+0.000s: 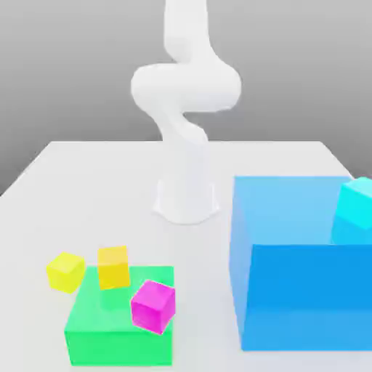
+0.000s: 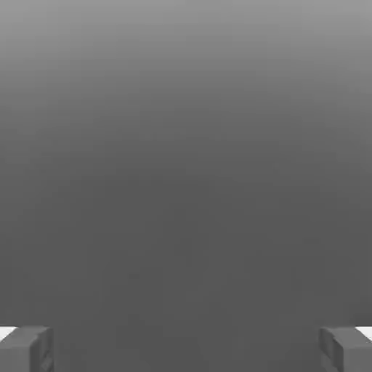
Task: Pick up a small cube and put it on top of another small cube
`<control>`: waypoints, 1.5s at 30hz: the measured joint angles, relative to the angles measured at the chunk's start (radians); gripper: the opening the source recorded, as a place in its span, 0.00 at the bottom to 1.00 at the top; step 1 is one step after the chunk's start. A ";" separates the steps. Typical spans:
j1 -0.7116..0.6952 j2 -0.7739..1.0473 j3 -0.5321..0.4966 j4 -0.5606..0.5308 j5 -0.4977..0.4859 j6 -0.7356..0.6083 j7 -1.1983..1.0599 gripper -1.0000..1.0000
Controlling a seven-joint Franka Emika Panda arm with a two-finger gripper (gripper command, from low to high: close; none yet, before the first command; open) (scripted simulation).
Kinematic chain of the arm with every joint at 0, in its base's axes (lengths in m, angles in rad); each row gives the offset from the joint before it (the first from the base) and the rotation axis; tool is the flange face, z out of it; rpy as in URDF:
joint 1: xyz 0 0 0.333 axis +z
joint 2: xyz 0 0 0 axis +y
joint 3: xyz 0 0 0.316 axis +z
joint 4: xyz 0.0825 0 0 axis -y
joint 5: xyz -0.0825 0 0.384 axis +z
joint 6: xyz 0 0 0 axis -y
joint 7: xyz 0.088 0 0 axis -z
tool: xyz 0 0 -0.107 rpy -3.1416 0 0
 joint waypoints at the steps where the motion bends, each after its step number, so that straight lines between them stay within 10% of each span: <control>1: -0.029 0.031 0.002 -0.019 -0.001 0.020 0.048 0.50; 32: -0.603 0.960 -0.034 -0.423 0.049 0.653 1.116 0.50; 33: -0.608 0.993 -0.028 -0.418 0.052 0.680 1.113 0.00; 45: -0.601 0.844 -0.042 -0.444 0.023 0.559 1.136 0.00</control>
